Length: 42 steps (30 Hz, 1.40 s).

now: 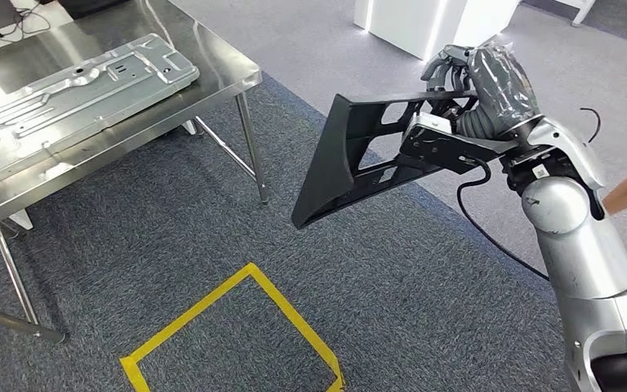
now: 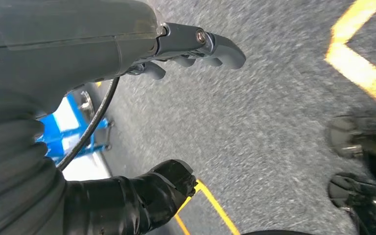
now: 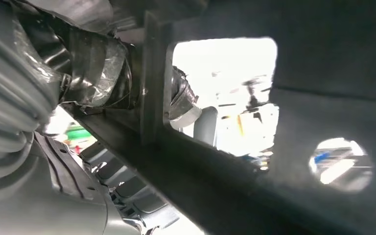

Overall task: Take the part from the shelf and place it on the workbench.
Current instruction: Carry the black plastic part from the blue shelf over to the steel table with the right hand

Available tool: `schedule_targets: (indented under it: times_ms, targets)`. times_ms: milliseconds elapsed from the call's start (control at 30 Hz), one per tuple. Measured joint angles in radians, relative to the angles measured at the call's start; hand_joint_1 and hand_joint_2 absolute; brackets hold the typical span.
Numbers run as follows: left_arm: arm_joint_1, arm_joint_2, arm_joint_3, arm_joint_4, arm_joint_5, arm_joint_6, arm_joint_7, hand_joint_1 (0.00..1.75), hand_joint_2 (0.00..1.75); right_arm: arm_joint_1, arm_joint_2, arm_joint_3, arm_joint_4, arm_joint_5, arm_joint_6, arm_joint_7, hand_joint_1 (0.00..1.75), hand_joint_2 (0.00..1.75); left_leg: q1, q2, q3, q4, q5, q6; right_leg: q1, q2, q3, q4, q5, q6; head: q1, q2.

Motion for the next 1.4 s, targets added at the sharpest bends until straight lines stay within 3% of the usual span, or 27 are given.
schedule_targets:
  times_ms: [100, 133, 200, 233, 300, 367, 433, 467, 500, 567, 633, 700, 733, 800, 867, 933, 967, 1000, 1067, 1133, 1167, 1200, 1233, 1267, 1333, 1367, 1400]
  targets:
    - [-0.001, 0.000, -0.004, 0.000, 0.003, 0.006, -0.005, 0.00, 1.75, -0.004, 0.000, 0.001, 0.001, 0.000, 0.000, 0.000, 1.75, 1.75, -0.014, 0.054, 0.101, -0.183, 0.057, 0.016, 0.005, -0.035, 0.014, 0.000, -0.013, 0.011, 0.000, 0.000]
    - [-0.001, 0.000, -0.005, 0.000, 0.005, 0.011, -0.008, 0.00, 1.75, -0.006, -0.001, 0.001, 0.002, 0.000, 0.000, 0.000, 1.75, 1.75, -0.020, 0.059, 0.109, -0.200, 0.053, 0.023, 0.006, -0.046, 0.017, -0.001, -0.017, 0.016, 0.000, 0.000]
    - [0.000, 0.001, -0.007, 0.001, 0.009, 0.021, -0.017, 0.00, 1.75, -0.008, -0.002, 0.001, 0.003, 0.000, 0.001, 0.001, 1.75, 1.75, -0.023, 0.035, 0.113, -0.205, 0.051, 0.038, 0.004, -0.061, 0.024, -0.003, -0.024, 0.028, 0.000, 0.000]
    - [0.001, 0.001, -0.008, 0.001, 0.011, 0.025, -0.020, 0.00, 1.75, -0.009, -0.002, 0.001, 0.003, 0.000, 0.001, 0.001, 1.75, 1.75, -0.021, 0.022, 0.119, -0.211, 0.052, 0.044, 0.002, -0.048, 0.026, 0.004, -0.031, 0.033, 0.001, 0.000]
    - [0.001, 0.001, -0.008, 0.001, 0.013, 0.028, -0.025, 0.00, 1.75, -0.010, -0.007, 0.000, 0.004, 0.000, 0.000, 0.001, 1.75, 1.75, -0.016, 0.000, 0.133, -0.223, 0.054, 0.056, -0.004, 0.012, 0.001, 0.066, -0.064, 0.039, 0.002, 0.000]
    - [-0.001, 0.000, -0.009, 0.001, 0.017, 0.030, -0.028, 0.00, 1.75, -0.010, -0.015, 0.000, 0.005, 0.000, 0.001, 0.001, 1.75, 1.75, -0.015, -0.022, 0.140, -0.224, 0.050, 0.064, -0.007, 0.062, -0.073, 0.197, -0.113, 0.041, 0.003, 0.000]
    - [-0.003, 0.000, -0.012, 0.001, 0.023, 0.032, -0.032, 0.00, 1.75, -0.008, -0.020, 0.000, 0.008, 0.000, 0.002, 0.002, 1.75, 1.75, -0.015, -0.051, 0.146, -0.220, 0.043, 0.066, -0.007, 0.071, -0.138, 0.282, -0.119, 0.045, 0.003, 0.000]
    - [-0.004, -0.001, -0.015, 0.001, 0.028, 0.033, -0.035, 0.00, 1.75, -0.008, -0.021, 0.000, 0.008, 0.001, 0.002, 0.003, 1.75, 1.75, -0.015, -0.066, 0.150, -0.217, 0.037, 0.065, -0.008, 0.072, -0.146, 0.272, -0.092, 0.046, 0.003, 0.000]
    - [-0.004, -0.001, -0.019, 0.001, 0.033, 0.034, -0.037, 0.00, 1.75, -0.010, -0.022, 0.000, 0.009, 0.001, 0.002, 0.003, 1.75, 1.75, -0.014, -0.081, 0.156, -0.213, 0.031, 0.063, -0.009, 0.077, -0.134, 0.223, -0.047, 0.046, 0.003, 0.000]
    - [-0.004, -0.001, -0.028, 0.001, 0.045, 0.035, -0.041, 0.00, 1.75, -0.015, -0.027, 0.000, 0.010, 0.003, 0.004, 0.003, 1.75, 1.75, -0.012, -0.110, 0.163, -0.202, 0.016, 0.055, -0.016, 0.124, -0.090, 0.099, 0.027, 0.048, 0.003, 0.000]
    - [-0.003, -0.001, -0.034, 0.001, 0.057, 0.037, -0.044, 0.00, 1.75, -0.022, -0.035, 0.000, 0.011, 0.006, 0.007, 0.003, 1.75, 1.75, -0.008, -0.135, 0.154, -0.194, 0.007, 0.044, -0.018, 0.165, -0.063, 0.033, 0.037, 0.046, 0.003, 0.000]
    - [-0.001, -0.001, -0.042, 0.002, 0.068, 0.043, -0.046, 0.00, 1.75, -0.029, -0.040, 0.000, 0.013, 0.009, 0.010, 0.004, 1.75, 1.75, -0.004, -0.161, 0.146, -0.197, 0.006, 0.032, -0.017, 0.153, -0.051, 0.018, 0.024, 0.037, 0.003, 0.000]
    - [0.001, -0.001, -0.046, 0.003, 0.072, 0.047, -0.047, 0.00, 1.75, -0.032, -0.040, 0.000, 0.012, 0.011, 0.011, 0.005, 1.75, 1.75, -0.004, -0.159, 0.148, -0.196, 0.004, 0.027, -0.017, 0.139, -0.041, 0.010, 0.021, 0.031, 0.004, 0.000]
    - [0.001, -0.002, -0.054, 0.004, 0.080, 0.059, -0.050, 0.00, 1.75, -0.037, -0.043, -0.001, 0.011, 0.013, 0.012, 0.005, 1.75, 1.75, -0.007, -0.102, 0.128, -0.149, -0.014, 0.018, -0.019, 0.107, -0.009, -0.006, 0.010, 0.016, -0.002, 0.000]
    - [-0.002, -0.004, -0.060, 0.005, 0.086, 0.070, -0.052, 0.00, 1.75, -0.041, -0.051, -0.002, 0.011, 0.013, 0.013, 0.006, 1.75, 1.75, -0.006, -0.029, 0.056, -0.027, -0.050, 0.011, -0.011, 0.071, 0.021, -0.015, -0.007, 0.006, -0.007, 0.000]
    - [-0.002, -0.004, -0.064, 0.005, 0.089, 0.076, -0.053, 0.00, 1.75, -0.041, -0.056, -0.003, 0.011, 0.013, 0.014, 0.006, 1.75, 1.75, -0.003, -0.010, -0.024, 0.070, -0.057, 0.009, -0.005, 0.039, 0.046, -0.017, -0.028, 0.005, -0.007, 0.000]
    - [-0.001, -0.005, -0.067, 0.005, 0.091, 0.078, -0.054, 0.00, 1.75, -0.040, -0.057, -0.003, 0.011, 0.014, 0.014, 0.006, 1.75, 1.75, -0.003, -0.008, -0.041, 0.069, -0.031, 0.010, -0.002, 0.024, 0.060, -0.017, -0.041, 0.005, -0.007, 0.000]
    - [0.001, -0.005, -0.069, 0.005, 0.092, 0.082, -0.055, 0.00, 1.75, -0.040, -0.058, -0.003, 0.011, 0.014, 0.014, 0.006, 1.75, 1.75, -0.003, -0.005, -0.036, 0.029, 0.013, 0.014, 0.000, 0.010, 0.075, -0.017, -0.053, 0.006, -0.007, 0.000]
    - [0.005, -0.006, -0.074, 0.005, 0.097, 0.098, -0.060, 0.00, 1.75, -0.040, -0.062, -0.003, 0.011, 0.016, 0.014, 0.007, 1.75, 1.75, -0.011, 0.028, 0.009, -0.100, 0.099, 0.031, 0.005, -0.013, 0.106, -0.023, -0.080, 0.009, -0.006, 0.000]
    - [0.006, -0.006, -0.079, 0.006, 0.106, 0.117, -0.064, 0.00, 1.75, -0.037, -0.070, -0.003, 0.010, 0.017, 0.015, 0.008, 1.75, 1.75, -0.029, 0.068, 0.051, -0.177, 0.112, 0.052, 0.008, -0.034, 0.131, -0.035, -0.100, 0.021, -0.004, 0.000]
    - [0.005, -0.006, -0.082, 0.006, 0.110, 0.124, -0.065, 0.00, 1.75, -0.035, -0.074, -0.005, 0.008, 0.018, 0.015, 0.010, 1.75, 1.75, -0.037, 0.075, 0.063, -0.185, 0.094, 0.059, 0.008, -0.043, 0.143, -0.037, -0.104, 0.028, -0.003, 0.000]
    - [0.005, -0.006, -0.085, 0.006, 0.112, 0.129, -0.066, 0.00, 1.75, -0.034, -0.077, -0.007, 0.006, 0.019, 0.015, 0.011, 1.75, 1.75, -0.040, 0.064, 0.077, -0.198, 0.081, 0.065, 0.007, -0.050, 0.152, -0.029, -0.099, 0.037, -0.003, 0.000]
    - [0.004, -0.006, -0.087, 0.006, 0.114, 0.133, -0.066, 0.00, 1.75, -0.034, -0.079, -0.010, 0.003, 0.020, 0.015, 0.013, 1.75, 1.75, -0.038, 0.051, 0.093, -0.206, 0.071, 0.070, 0.004, -0.047, 0.148, -0.002, -0.087, 0.043, -0.003, 0.000]
    - [0.003, -0.005, -0.089, 0.006, 0.115, 0.134, -0.066, 0.00, 1.75, -0.034, -0.080, -0.012, 0.000, 0.020, 0.015, 0.015, 1.75, 1.75, -0.035, 0.038, 0.112, -0.216, 0.062, 0.076, 0.001, -0.028, 0.129, 0.048, -0.067, 0.047, -0.002, 0.000]
    - [-0.001, -0.004, -0.093, 0.006, 0.120, 0.136, -0.066, 0.00, 1.75, -0.035, -0.086, -0.016, -0.004, 0.021, 0.016, 0.015, 1.75, 1.75, -0.028, 0.013, 0.154, -0.231, 0.045, 0.085, -0.005, 0.032, 0.038, 0.183, -0.041, 0.051, -0.001, 0.000]
    - [-0.003, -0.005, -0.096, 0.006, 0.124, 0.137, -0.066, 0.00, 1.75, -0.035, -0.090, -0.017, -0.004, 0.021, 0.018, 0.015, 1.75, 1.75, -0.025, 0.000, 0.172, -0.235, 0.034, 0.087, -0.007, 0.056, -0.014, 0.242, -0.054, 0.053, -0.001, 0.000]
    - [-0.005, -0.005, -0.100, 0.006, 0.128, 0.137, -0.066, 0.00, 1.75, -0.036, -0.094, -0.018, -0.004, 0.021, 0.020, 0.016, 1.75, 1.75, -0.023, -0.017, 0.190, -0.238, 0.022, 0.087, -0.008, 0.068, -0.062, 0.279, -0.090, 0.056, 0.000, 0.000]
